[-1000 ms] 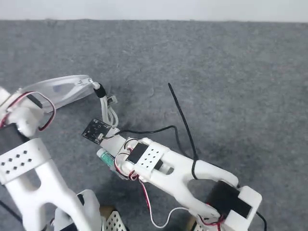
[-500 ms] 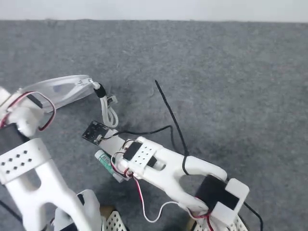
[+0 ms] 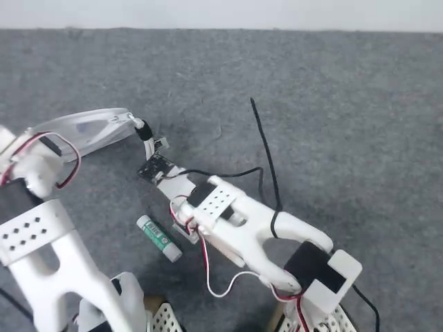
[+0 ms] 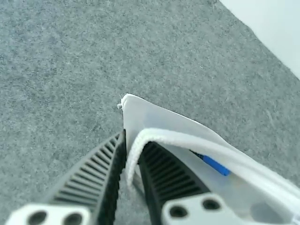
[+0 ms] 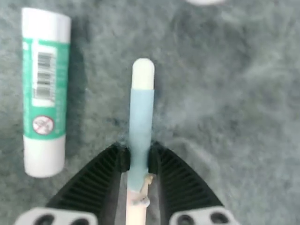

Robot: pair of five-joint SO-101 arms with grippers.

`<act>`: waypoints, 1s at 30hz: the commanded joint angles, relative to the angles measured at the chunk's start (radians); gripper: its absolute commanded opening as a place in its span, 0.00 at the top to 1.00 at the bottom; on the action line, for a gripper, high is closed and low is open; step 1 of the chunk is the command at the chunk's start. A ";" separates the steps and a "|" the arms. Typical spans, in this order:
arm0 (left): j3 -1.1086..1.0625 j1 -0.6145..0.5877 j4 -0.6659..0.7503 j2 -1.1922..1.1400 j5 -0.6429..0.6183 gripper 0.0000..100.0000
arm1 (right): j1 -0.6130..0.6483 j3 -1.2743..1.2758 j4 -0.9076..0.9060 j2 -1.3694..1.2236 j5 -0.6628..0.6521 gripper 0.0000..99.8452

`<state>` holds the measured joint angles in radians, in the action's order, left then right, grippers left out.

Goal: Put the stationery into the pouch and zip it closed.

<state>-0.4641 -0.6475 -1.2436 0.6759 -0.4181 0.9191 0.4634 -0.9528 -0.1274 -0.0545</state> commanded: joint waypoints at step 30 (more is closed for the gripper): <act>0.007 -0.006 0.046 0.032 -0.008 0.99 | -0.010 -0.201 -0.093 -0.061 0.094 0.86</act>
<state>-0.4641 -0.6475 -1.2298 0.6759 -0.4181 0.9037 0.3207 -1.0633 -0.2025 0.0867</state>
